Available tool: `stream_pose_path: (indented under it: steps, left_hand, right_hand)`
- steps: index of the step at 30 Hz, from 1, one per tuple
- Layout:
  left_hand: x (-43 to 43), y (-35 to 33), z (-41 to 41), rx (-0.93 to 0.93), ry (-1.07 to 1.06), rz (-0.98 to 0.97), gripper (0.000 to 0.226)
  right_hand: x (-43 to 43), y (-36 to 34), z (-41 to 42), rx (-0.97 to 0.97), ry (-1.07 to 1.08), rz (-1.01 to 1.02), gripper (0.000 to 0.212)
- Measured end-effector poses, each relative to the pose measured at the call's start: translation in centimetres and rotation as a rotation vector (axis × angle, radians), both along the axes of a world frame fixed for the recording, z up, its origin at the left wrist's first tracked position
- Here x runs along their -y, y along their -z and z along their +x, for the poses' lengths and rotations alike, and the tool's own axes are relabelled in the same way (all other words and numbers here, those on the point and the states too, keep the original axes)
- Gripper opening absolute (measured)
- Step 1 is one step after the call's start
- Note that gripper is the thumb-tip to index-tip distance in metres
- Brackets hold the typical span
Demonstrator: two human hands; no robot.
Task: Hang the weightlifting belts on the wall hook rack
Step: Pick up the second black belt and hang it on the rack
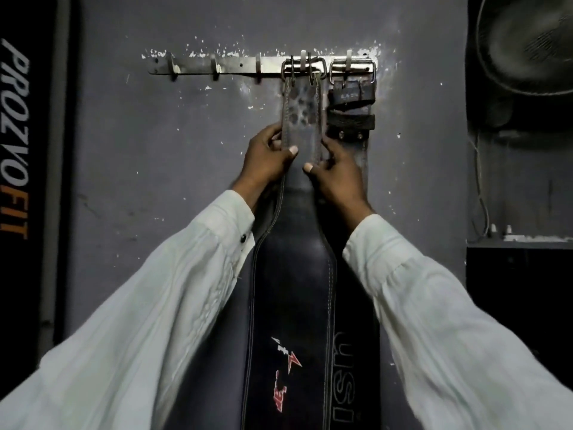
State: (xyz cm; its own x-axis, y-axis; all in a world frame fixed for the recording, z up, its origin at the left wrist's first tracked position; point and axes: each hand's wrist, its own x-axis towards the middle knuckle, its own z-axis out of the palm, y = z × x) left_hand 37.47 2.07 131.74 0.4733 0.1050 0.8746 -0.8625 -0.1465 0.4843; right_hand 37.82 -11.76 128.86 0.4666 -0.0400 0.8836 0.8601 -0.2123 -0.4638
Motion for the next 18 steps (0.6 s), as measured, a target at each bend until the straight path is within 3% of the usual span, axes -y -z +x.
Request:
stream_pose_path:
  steps: [5,9,13,18]
  left_hand:
    - [-1.5,8.3,-1.7,-0.218,0.073,0.057,0.045]
    - [-3.4,14.2,-2.4,-0.289,0.092,0.108,0.042]
    - [-3.7,16.8,-2.9,-0.373,0.148,0.042,0.049]
    - [-2.9,17.3,-3.6,-0.332,0.043,-0.006,0.045]
  right_hand:
    - [1.2,7.0,-1.4,-0.299,-0.091,-0.223,0.038]
    - [2.3,11.7,-2.2,-0.432,-0.136,-0.288,0.040]
    - [2.3,13.7,-2.4,-0.424,-0.131,-0.146,0.041]
    - [1.8,14.6,-2.9,-0.374,-0.119,-0.032,0.046]
